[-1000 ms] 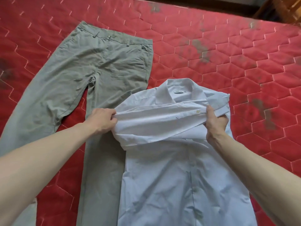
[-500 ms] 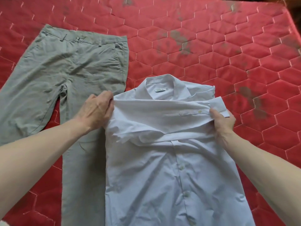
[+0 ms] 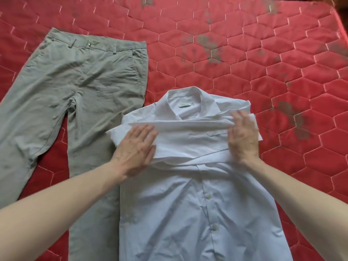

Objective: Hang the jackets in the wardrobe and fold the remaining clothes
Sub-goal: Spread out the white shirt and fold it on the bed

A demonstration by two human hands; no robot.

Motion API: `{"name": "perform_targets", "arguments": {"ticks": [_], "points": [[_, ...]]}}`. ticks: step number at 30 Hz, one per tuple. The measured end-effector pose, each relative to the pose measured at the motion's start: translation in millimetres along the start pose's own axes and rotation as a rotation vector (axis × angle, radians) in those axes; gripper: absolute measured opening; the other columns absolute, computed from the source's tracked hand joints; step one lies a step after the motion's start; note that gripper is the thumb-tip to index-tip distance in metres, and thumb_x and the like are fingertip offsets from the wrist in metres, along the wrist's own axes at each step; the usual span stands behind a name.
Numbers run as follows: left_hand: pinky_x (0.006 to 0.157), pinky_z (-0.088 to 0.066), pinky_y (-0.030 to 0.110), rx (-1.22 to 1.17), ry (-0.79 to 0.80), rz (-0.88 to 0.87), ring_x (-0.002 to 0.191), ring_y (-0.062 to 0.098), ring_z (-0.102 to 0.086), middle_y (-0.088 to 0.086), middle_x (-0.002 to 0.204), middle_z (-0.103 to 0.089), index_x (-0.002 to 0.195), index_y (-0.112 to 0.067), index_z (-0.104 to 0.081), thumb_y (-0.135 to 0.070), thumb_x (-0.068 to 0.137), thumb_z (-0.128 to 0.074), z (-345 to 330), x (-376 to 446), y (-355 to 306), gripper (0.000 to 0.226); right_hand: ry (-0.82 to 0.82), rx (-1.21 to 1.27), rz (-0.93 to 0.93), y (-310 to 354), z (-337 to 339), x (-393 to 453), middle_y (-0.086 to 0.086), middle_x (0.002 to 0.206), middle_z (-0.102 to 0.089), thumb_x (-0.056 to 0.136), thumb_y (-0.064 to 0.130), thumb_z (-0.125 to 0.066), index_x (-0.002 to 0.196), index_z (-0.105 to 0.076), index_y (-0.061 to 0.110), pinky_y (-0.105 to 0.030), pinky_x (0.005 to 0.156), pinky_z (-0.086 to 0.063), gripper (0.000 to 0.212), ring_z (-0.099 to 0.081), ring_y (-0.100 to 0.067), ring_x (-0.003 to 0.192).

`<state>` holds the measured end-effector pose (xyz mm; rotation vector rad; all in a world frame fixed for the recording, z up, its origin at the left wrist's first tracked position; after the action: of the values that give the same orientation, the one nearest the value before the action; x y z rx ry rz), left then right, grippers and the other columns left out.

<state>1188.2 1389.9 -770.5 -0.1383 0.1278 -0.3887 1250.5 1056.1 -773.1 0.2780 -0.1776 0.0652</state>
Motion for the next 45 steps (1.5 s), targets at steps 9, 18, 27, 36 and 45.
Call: {"name": "perform_targets", "arguments": {"ticks": [9,18,27,36,45], "points": [[0.124,0.012,0.056,0.06,0.232,0.183,0.156,0.02,0.025,-0.001,0.171,0.018,0.163,-0.035,0.007,-0.075,0.096,-0.008,-59.5,-37.0,39.8,0.08,0.504,-0.175,0.041,-7.7,-50.6,-34.3,0.009,0.169,0.026,0.103,0.069,-0.015,0.161,0.015,0.041,-0.044,0.128,0.011,0.071,0.025,-0.015,0.156],[0.128,-0.005,0.052,-0.004,0.09,0.055,0.16,0.031,0.003,0.007,0.173,-0.011,0.164,-0.027,-0.023,-0.06,0.1,-0.022,-44.6,8.7,3.2,0.072,0.298,-0.099,0.622,86.5,-55.3,-34.9,-0.003,0.17,-0.025,0.107,0.051,-0.033,0.161,-0.034,0.027,-0.049,0.126,-0.02,0.059,-0.021,-0.025,0.158],[0.122,-0.004,0.069,0.019,0.096,0.001,0.159,0.032,0.008,0.004,0.174,0.004,0.165,-0.037,-0.007,-0.067,0.101,-0.019,-81.1,-12.3,-38.3,0.072,0.399,-0.12,0.313,85.2,-86.1,-49.3,0.006,0.174,-0.003,0.102,0.066,-0.032,0.165,-0.014,0.036,-0.056,0.126,-0.008,0.072,0.001,-0.019,0.16],[0.123,-0.013,0.063,0.084,0.065,-0.138,0.159,0.034,-0.008,0.011,0.173,-0.009,0.165,-0.025,-0.019,-0.068,0.099,-0.034,-84.7,-63.0,-30.1,0.08,0.345,-0.147,-0.217,-28.0,-41.4,-99.6,0.003,0.173,0.013,0.102,0.066,-0.006,0.164,0.006,0.035,-0.048,0.129,-0.001,0.071,0.016,-0.014,0.158],[0.121,-0.021,0.062,0.046,0.037,0.161,0.155,0.03,-0.027,0.014,0.169,-0.023,0.16,-0.016,-0.036,-0.056,0.097,-0.036,-92.2,-171.1,-65.8,0.075,0.459,-0.204,-0.112,-51.1,-8.2,-215.4,0.001,0.173,0.015,0.103,0.062,-0.018,0.165,0.003,0.032,-0.056,0.127,0.0,0.072,0.017,-0.019,0.158]]}}
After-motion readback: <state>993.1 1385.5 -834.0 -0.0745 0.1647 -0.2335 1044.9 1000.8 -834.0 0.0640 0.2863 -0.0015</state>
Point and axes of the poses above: each hand's wrist, its own x-axis towards the middle knuckle, its own z-axis out of the back of the hand, y = z × x, the point moved 6 cm from there along x, towards the middle knuckle
